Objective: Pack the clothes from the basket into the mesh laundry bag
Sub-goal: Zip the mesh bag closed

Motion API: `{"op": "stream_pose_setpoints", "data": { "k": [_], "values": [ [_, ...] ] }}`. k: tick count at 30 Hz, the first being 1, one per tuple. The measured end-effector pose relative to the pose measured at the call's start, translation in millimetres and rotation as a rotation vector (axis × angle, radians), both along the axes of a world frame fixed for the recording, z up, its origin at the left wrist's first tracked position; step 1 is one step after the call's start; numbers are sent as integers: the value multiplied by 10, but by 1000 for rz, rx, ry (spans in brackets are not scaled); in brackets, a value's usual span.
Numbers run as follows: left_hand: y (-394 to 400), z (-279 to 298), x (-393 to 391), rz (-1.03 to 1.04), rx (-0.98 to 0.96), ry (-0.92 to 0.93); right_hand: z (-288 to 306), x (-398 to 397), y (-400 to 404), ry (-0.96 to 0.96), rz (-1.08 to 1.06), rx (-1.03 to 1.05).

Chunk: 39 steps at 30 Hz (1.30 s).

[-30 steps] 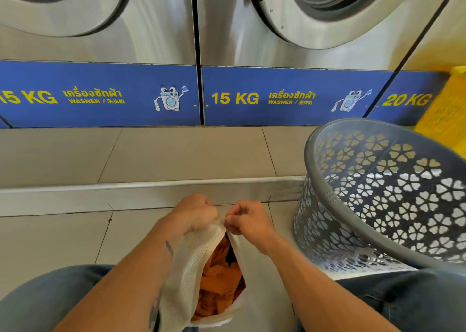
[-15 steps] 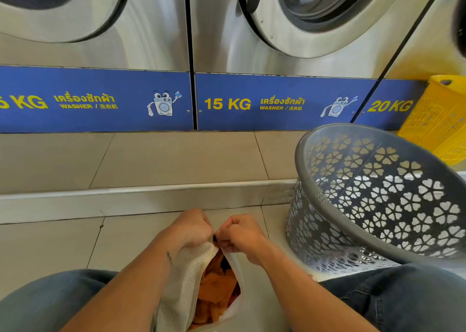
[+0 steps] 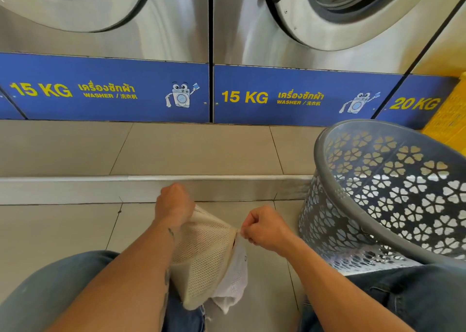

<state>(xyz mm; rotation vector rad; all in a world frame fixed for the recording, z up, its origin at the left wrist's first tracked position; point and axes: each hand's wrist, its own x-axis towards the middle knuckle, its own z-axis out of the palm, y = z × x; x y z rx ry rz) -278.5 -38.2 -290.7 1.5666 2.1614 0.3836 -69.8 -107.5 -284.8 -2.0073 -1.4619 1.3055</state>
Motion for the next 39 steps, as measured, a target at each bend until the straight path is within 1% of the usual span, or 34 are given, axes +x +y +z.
{"op": "stream_pose_setpoints", "data": {
  "k": [2, 4, 5, 7, 9, 10, 11, 13, 16, 20, 25, 30, 33, 37, 38, 39],
  "values": [
    [24, 9, -17, 3, 46, -24, 41, 16, 14, -2, 9, 19],
    [18, 50, 26, -50, 94, -1, 42, 40, 8, 8, -9, 22],
    [-6, 75, 80, -124, 110, 38, 24, 55, -6, 26, -32, 16],
    [-119, 102, 257, -374, 88, 129, -16, 85, -45, 80, -96, -9],
    [-297, 85, 455, -629, -34, 200, -34, 110, -79, 132, -150, -27],
    [-374, 41, 515, -716, -87, 256, -39, 119, -93, 155, -167, -35],
    [-425, -16, 536, -766, -95, 318, -40, 120, -106, 172, -170, -40],
    [-447, -64, 497, -753, -9, 388, -50, 100, -128, 176, -149, -47],
    [-353, -61, 456, -654, 94, 381, -72, 29, -158, 147, -94, -66],
    [-233, -73, 365, -513, 121, 330, -69, -33, -206, 147, -6, -162],
    [-214, -112, 359, -490, 149, 353, -106, -51, -262, 196, 20, -250],
    [-245, -96, 304, -451, 107, 330, -175, -149, -320, 266, 3, -280],
    [-328, -78, 313, -474, 75, 336, -232, -190, -367, 226, 33, -294],
    [-464, 73, 270, -502, 117, 375, -267, -255, -416, 195, 51, -287],
    [-517, 147, 264, -514, 90, 350, -261, -273, -417, 203, 45, -284],
    [-578, 218, 262, -522, 19, 307, -248, -290, -417, 222, 31, -284]
  ]
}}
